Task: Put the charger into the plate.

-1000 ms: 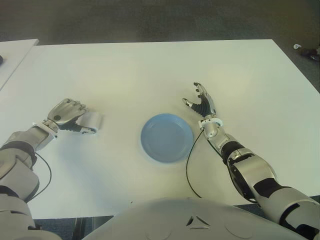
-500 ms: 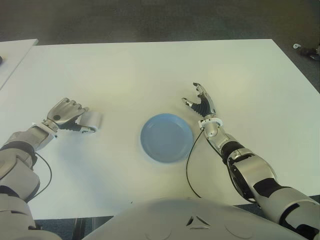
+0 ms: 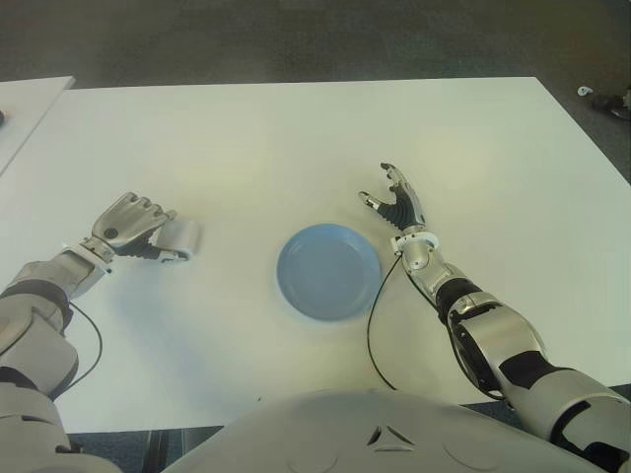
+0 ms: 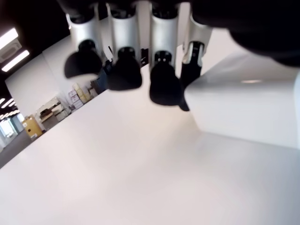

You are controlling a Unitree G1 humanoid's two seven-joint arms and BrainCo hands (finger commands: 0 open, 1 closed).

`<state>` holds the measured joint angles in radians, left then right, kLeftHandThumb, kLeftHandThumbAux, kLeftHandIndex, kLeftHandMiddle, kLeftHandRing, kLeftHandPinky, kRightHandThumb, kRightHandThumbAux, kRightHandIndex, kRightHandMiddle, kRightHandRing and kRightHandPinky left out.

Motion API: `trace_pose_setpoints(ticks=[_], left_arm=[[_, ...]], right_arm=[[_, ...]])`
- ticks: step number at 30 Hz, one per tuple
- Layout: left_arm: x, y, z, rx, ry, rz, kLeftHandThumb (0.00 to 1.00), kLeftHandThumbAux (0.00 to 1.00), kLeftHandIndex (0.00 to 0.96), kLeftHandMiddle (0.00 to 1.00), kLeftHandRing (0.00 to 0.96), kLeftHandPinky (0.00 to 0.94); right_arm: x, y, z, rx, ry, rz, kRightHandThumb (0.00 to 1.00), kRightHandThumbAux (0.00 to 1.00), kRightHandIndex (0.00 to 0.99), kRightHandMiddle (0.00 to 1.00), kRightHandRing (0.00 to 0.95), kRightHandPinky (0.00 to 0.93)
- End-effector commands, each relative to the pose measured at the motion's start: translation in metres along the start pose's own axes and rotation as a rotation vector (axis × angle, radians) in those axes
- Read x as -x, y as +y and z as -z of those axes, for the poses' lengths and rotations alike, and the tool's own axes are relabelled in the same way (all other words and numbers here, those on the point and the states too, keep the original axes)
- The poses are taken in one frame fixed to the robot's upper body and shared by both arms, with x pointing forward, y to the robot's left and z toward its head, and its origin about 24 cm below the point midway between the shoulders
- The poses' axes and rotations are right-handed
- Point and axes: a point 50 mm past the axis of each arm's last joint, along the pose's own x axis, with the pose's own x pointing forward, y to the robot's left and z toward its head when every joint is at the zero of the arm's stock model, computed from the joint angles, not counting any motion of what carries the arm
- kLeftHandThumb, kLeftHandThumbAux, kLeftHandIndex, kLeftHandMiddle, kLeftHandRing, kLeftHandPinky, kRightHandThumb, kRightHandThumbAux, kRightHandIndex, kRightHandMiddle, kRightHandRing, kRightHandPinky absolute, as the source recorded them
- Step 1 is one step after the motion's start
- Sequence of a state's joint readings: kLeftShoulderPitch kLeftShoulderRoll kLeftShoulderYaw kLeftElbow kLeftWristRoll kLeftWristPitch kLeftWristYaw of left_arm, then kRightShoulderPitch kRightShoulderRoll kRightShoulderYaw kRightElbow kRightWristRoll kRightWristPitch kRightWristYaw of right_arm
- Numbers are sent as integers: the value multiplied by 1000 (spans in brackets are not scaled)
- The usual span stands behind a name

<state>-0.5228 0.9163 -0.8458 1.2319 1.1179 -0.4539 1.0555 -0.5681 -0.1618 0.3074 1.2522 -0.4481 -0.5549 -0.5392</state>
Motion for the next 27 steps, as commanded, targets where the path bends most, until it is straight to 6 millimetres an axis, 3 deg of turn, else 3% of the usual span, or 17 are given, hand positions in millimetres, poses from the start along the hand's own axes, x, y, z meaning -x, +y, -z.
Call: trace_pose_setpoints(ticks=[1,17,27], left_arm=[[-10,12,4,-6,-25,-56,707,704,442,822,821,824],[-41,61,13,83,16,-322,706,704,443,877,861,851],[-69,83,-16,218,42,-450,710,703,444,859,845,832]], right_arm=[[30,23,27,49,135,-111,0,460,0,7,128,155],[29,23,26,50,135,-120,0,493,0,0,112,163],[27,24,25,24,146,-128,0,514,0,0,92,155]])
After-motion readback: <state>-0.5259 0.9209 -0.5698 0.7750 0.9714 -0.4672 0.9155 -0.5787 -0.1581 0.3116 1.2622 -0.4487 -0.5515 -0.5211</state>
